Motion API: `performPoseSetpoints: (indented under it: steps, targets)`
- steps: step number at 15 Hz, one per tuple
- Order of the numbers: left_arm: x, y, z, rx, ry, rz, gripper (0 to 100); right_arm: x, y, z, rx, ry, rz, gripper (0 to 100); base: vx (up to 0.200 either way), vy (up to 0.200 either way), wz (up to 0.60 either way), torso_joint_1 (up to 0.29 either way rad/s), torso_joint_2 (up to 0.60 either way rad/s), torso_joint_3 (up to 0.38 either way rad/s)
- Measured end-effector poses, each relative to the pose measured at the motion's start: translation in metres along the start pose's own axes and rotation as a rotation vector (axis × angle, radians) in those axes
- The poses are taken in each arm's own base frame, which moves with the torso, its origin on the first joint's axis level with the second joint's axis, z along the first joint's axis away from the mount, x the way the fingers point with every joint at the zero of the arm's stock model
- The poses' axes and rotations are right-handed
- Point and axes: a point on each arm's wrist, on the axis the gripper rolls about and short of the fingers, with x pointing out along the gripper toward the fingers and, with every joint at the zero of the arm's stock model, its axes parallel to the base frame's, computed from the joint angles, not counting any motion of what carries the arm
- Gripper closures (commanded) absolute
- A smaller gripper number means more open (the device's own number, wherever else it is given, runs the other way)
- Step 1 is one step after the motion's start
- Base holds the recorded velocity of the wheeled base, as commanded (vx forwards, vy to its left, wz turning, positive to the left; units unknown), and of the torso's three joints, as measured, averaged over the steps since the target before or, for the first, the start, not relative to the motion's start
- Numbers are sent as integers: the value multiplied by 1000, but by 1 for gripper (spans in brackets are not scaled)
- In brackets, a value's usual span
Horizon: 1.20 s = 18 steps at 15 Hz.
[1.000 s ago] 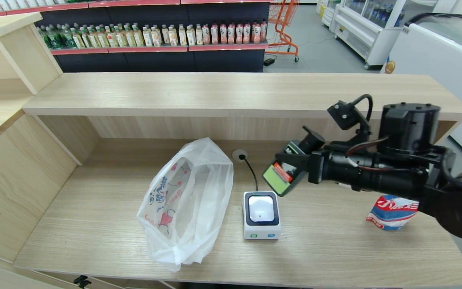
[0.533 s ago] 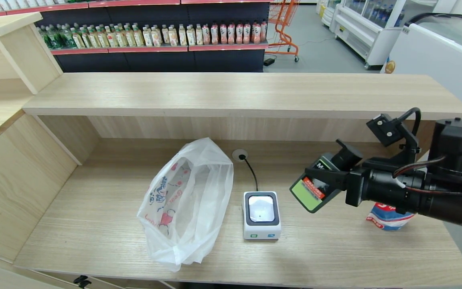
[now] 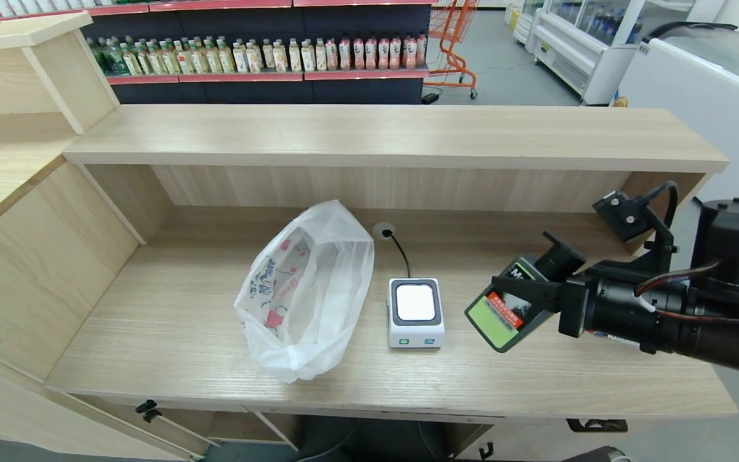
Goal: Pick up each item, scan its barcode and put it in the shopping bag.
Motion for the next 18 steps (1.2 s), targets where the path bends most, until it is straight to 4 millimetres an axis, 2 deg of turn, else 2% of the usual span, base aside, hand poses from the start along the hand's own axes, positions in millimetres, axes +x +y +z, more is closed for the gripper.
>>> performPoseSetpoints:
  steps: [3,5,7,15,18]
  targets:
    - [0,0,0,0,0,0,0,-1,1,2,127,-4,6,100,0,200,0,20,7,1]
    - [0,0,0,0,0,0,0,2,2,4,135,-9,13,100,0,200,0,0,-2,2]
    - [0,0,0,-1,0,0,0,7,1,6,135,-9,12,100,0,0,0,0,0,0]
    - [0,0,0,-2,0,0,0,47,-4,0,58,34,-21,100,0,0,0,0,0,0]
    - [0,0,0,-2,0,0,0,70,-4,3,-60,-5,13,100,0,0,0,0,0,0]
